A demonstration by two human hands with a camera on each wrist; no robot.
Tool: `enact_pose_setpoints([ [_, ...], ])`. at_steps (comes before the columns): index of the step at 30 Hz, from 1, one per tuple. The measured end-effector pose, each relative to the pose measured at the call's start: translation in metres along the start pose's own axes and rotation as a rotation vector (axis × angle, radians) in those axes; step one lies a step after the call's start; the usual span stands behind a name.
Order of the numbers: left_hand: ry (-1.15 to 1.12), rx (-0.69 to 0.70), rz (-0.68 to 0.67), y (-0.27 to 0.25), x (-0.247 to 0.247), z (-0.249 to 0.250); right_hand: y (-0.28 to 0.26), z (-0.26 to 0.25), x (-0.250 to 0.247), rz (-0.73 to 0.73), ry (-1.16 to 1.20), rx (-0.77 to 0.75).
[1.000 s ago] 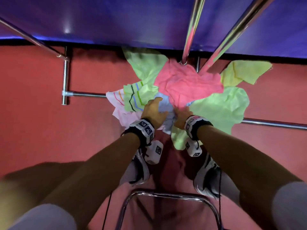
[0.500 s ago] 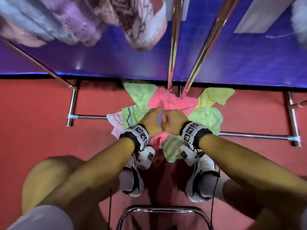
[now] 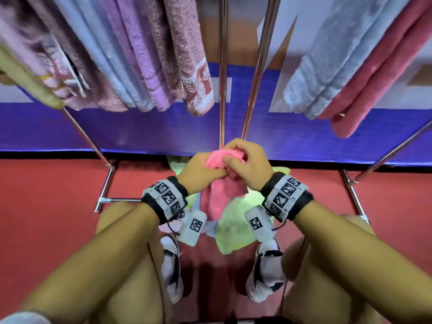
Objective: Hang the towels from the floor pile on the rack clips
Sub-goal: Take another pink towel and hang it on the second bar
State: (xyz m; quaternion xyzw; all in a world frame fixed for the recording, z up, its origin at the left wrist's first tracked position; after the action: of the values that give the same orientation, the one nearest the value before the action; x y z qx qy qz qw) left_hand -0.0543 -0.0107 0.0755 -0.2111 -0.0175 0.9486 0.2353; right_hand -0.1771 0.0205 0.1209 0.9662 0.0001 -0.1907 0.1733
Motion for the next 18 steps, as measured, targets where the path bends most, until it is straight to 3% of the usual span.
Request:
enact_pose_setpoints([
  [4, -0.012, 0.029, 0.17, -0.017, -0.025, 0.011, -0.017, -0.011, -0.017, 0.128, -0.053, -0.014],
  [8, 0.005, -0.046, 0.392, -0.028, -0.042, -0.022, -0.036, 0.02, -0.028, 0.297, -0.073, 0.135],
  [10, 0.008, -0.069, 0.428, -0.032, -0.043, -0.04, -0.049, 0.042, -0.029, 0.344, -0.098, 0.224],
  [14, 0.017, -0.035, 0.473, -0.036, -0.047, -0.046, -0.068, 0.069, -0.017, 0.351, -0.097, 0.329],
  [18, 0.029, -0.045, 0.539, -0.041, -0.053, -0.05, -0.066, 0.067, 0.006, 0.205, -0.174, 0.274],
])
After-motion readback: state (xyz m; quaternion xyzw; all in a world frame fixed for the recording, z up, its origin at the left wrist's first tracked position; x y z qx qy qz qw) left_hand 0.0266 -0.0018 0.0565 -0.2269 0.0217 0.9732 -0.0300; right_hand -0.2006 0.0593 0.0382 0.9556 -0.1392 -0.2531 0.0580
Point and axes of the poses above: each hand's wrist, its own y-axis towards the middle knuckle, its own x-axis out of the palm, z = x × y, the point moved 8 cm from there along y, towards the middle knuckle, and after that the axes turned 5 degrees about -x, right-handed, at the moved point
